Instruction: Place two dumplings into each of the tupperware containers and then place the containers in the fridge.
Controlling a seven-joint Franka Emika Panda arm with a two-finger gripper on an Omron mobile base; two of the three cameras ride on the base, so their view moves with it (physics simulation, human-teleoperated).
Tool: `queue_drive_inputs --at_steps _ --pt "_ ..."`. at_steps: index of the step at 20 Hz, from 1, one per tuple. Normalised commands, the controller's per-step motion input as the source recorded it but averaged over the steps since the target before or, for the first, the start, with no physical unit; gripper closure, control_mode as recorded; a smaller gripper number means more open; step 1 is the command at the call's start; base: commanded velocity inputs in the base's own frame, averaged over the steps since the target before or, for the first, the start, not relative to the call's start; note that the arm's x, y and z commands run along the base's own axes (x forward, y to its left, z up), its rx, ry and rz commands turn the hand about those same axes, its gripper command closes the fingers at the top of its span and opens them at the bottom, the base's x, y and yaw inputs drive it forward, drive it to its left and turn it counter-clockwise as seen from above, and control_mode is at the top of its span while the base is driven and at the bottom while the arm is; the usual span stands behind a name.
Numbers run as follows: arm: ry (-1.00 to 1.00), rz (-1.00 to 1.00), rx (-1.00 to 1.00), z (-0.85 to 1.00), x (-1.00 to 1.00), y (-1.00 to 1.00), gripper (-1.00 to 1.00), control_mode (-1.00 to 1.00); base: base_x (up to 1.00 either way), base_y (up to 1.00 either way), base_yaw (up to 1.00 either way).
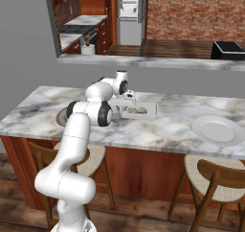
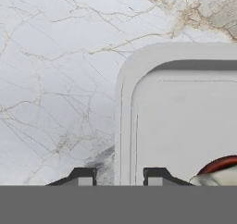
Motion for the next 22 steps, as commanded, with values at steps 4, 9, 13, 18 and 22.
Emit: queue_drive_inputs --at_steps 4,9,13,18,22 --pt "0.0 0.0 0.0 0.0 0.0 0.0 1.0 -1.0 0.0 0.0 0.0" --pt "0.0 0.0 0.0 0.0 0.0 0.0 1.0 -1.0 0.0 0.0 0.0" --pt "0.0 0.0 0.0 0.0 0.0 0.0 1.0 -1.0 0.0 0.0 0.0" --pt "0.0 0.0 0.0 0.08 -0.14 0.0 1.0 -1.0 0.0 0.0 0.0" --pt "0.0 0.1 -0.01 0.48 -0.38 0.0 1.0 -1.0 0.0 0.0 0.0"
